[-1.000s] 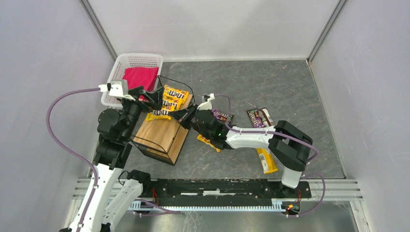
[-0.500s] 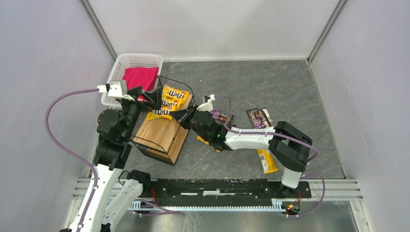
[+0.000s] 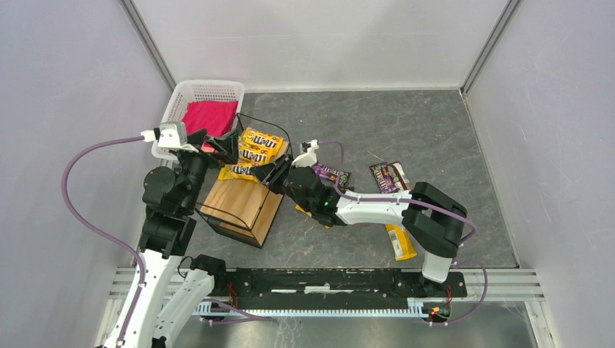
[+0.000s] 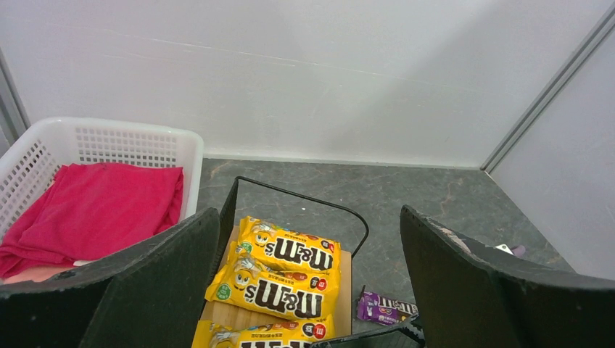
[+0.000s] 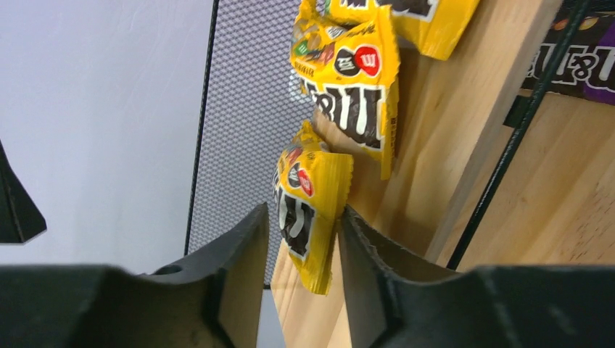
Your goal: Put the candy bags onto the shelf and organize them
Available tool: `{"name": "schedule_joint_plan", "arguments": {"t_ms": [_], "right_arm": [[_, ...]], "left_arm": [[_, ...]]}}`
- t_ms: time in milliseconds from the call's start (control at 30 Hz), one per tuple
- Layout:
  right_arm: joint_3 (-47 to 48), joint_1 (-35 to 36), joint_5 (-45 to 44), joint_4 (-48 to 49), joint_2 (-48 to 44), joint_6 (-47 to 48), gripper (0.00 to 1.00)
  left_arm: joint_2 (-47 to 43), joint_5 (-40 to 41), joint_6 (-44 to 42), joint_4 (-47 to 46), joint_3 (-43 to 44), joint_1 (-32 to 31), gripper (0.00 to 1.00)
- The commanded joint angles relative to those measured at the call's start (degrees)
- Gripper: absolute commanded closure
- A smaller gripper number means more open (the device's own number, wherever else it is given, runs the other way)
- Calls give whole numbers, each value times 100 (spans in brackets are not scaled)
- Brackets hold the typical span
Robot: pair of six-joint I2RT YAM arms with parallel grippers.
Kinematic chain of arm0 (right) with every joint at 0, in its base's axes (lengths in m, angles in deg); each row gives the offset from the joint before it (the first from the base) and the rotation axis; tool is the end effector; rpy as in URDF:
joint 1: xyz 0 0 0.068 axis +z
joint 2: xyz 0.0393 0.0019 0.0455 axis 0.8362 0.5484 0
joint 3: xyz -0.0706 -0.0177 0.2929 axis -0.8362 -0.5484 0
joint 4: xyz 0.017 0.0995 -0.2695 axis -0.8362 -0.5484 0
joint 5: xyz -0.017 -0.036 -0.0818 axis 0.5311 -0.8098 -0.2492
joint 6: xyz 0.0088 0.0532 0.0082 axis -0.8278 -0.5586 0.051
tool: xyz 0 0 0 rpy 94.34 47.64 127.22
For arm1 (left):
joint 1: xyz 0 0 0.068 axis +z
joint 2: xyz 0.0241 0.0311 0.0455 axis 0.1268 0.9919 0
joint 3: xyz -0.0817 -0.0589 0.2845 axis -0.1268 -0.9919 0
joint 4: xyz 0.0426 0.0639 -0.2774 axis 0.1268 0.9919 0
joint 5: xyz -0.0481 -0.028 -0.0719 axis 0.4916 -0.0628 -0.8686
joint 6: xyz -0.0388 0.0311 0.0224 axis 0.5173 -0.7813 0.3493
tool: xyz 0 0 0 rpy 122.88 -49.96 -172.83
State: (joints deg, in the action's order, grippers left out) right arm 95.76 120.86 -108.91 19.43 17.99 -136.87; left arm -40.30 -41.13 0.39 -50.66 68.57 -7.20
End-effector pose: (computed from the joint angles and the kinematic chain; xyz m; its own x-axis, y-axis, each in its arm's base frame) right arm 0.2055 0.3922 0.2566 -0.6635 0.6822 -0.3072 -0.1246 0.3041 0.9445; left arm 0.1365 -0.0325 0.4227 0.1085 -0.2696 -0.9568 0.2132 0.9464 -0.2425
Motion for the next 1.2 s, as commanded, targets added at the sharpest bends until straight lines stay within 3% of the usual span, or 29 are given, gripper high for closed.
{"name": "schedule_joint_plan", "arguments": {"t_ms": [0, 200, 567, 767, 1167], "right_arm": [[-155, -16, 408, 455, -336, 470, 49], [-136, -130, 600, 519, -266, 546, 54], [-352, -79, 159, 347, -509, 524, 98], [-580, -35, -242, 459, -648, 431, 99], [-40, 13, -109, 424, -90, 217, 99]], "left_arm": [[-13, 9, -265, -90, 142, 33, 0], [22, -27, -233, -109, 132, 33, 0], [38, -58, -223, -117, 124, 48, 0], [44, -87, -209, -117, 124, 59, 0], [38, -86, -219, -118, 132, 79, 0]]}}
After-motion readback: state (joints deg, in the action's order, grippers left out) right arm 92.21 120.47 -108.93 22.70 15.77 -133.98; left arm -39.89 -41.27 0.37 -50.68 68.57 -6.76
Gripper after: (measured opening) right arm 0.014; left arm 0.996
